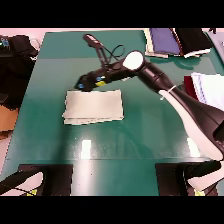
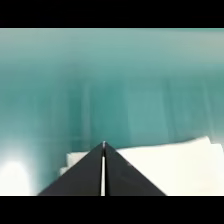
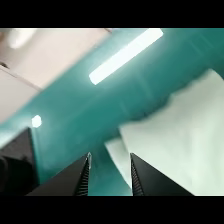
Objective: Fold the shirts.
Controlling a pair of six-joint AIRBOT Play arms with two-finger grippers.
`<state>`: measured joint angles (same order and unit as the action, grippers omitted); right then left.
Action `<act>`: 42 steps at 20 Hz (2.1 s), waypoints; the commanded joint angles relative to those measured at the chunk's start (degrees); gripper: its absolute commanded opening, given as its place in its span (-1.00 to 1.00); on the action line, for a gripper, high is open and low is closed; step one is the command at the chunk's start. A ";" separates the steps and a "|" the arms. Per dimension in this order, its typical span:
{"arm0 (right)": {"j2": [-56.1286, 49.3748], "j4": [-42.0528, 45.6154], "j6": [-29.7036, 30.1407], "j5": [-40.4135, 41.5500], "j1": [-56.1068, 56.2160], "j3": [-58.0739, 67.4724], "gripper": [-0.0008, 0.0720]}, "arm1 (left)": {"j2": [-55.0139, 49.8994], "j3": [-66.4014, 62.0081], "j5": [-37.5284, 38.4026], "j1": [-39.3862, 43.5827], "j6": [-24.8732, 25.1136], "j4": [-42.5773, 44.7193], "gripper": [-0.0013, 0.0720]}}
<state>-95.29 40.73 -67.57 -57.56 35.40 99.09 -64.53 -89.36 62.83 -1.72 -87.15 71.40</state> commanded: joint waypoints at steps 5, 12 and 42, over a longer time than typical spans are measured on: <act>12.70 8.28 -5.07 -0.11 -20.24 -30.62 -0.01 | 0.48 3.45 -3.54 9.38 0.85 0.17 -0.89; 4.83 -8.59 -1.51 2.60 -22.47 -40.26 0.59 | 0.28 4.79 -7.30 10.91 0.85 0.20 -0.89; 12.61 2.69 -0.48 1.64 -71.82 -13.60 -0.93 | -0.22 4.79 -10.47 26.86 -0.02 -3.13 -0.89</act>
<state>-81.71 44.40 -68.93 -56.27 -30.89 83.50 -64.71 -84.58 52.69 24.99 -85.73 68.45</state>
